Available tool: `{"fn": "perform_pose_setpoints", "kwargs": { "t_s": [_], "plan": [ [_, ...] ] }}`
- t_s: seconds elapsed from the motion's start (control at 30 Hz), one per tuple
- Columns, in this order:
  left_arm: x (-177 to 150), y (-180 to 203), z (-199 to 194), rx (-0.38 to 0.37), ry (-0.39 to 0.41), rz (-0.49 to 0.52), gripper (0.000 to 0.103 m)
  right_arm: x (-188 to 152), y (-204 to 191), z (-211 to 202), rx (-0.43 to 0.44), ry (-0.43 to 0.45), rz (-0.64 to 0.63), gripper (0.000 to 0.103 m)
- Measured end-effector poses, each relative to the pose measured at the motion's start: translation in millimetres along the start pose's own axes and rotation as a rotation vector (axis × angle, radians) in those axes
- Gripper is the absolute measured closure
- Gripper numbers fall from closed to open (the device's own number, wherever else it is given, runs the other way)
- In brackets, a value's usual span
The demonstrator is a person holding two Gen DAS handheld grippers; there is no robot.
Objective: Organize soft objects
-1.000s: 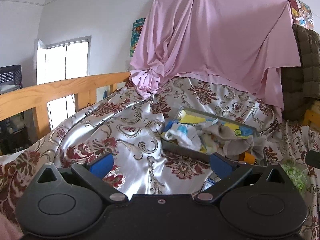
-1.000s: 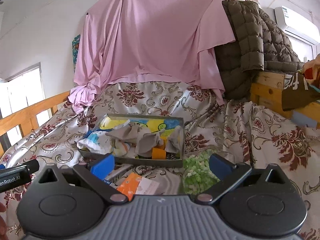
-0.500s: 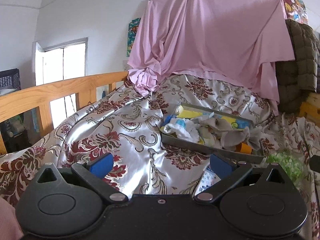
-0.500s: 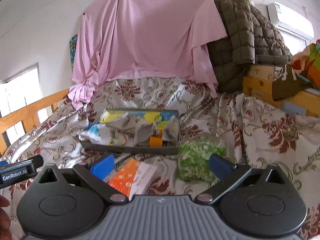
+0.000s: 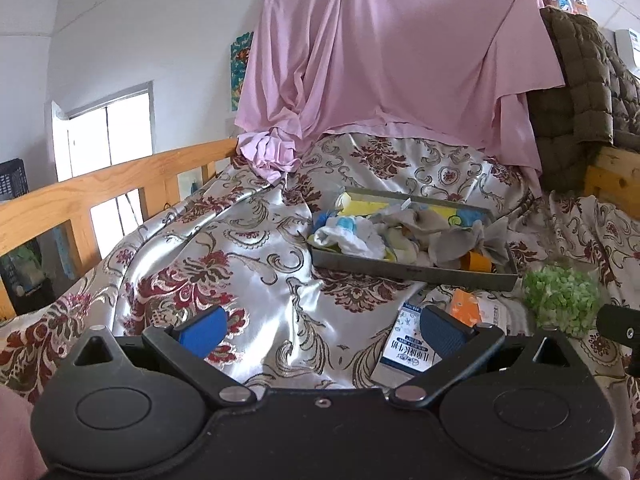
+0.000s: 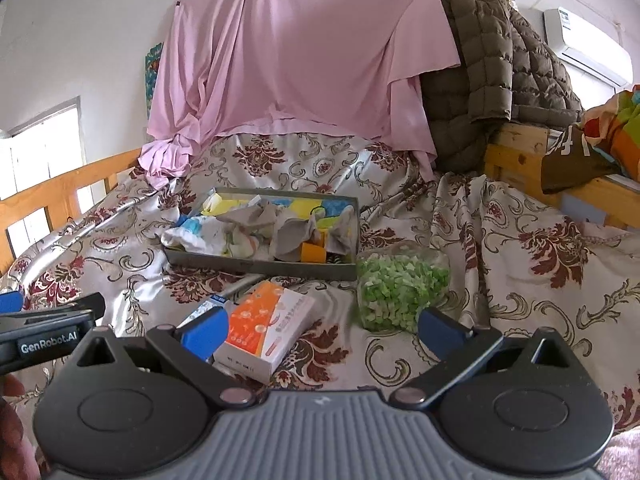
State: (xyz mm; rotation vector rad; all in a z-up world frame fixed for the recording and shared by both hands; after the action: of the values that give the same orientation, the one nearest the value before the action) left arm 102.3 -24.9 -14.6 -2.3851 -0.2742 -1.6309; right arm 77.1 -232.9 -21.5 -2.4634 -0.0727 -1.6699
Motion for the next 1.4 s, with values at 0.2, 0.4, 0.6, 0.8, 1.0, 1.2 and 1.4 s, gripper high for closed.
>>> {"fn": "perform_pose_setpoints", "kwargs": {
  "t_s": [0.2,0.4,0.6,0.8,1.0,1.2,1.4],
  "plan": [
    [-4,-1,-3,0.001,-0.012,0.005,0.001,-5,-3,-1,-0.004,-0.018,0.000,0.000],
    [-7,0,0,0.010,-0.038,0.012,0.001,-10,-5,4,-0.002,-0.064,-0.005,0.000],
    [-9,3,0,0.011,-0.048,0.036,0.001,-14,-3,10,-0.009,-0.104,0.002,0.000],
    [-12,6,2,0.001,-0.068,0.054,0.001,-16,-1,14,-0.027,-0.130,0.007,0.000],
    [-12,6,4,0.002,-0.073,0.058,0.001,-18,-1,17,-0.028,-0.149,-0.002,0.000],
    [-13,7,3,0.001,-0.073,0.062,0.001,-18,0,18,-0.030,-0.149,0.002,0.000],
    [-13,7,3,0.001,-0.072,0.062,0.001,-18,0,17,-0.030,-0.149,0.002,0.000]
  ]
}}
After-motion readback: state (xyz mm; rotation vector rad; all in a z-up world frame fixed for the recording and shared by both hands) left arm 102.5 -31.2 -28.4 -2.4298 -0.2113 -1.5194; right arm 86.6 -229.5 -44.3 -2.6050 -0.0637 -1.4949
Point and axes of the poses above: each gripper's, at about its wrist camera, not at the fingertips, and z roughly the way its jaws point, y to its right, x to its top, the point moved 4 cm from there along z, roughly the way its jaws point, and after that the axes turned 10 degrees about x, right-handed, at the moved point
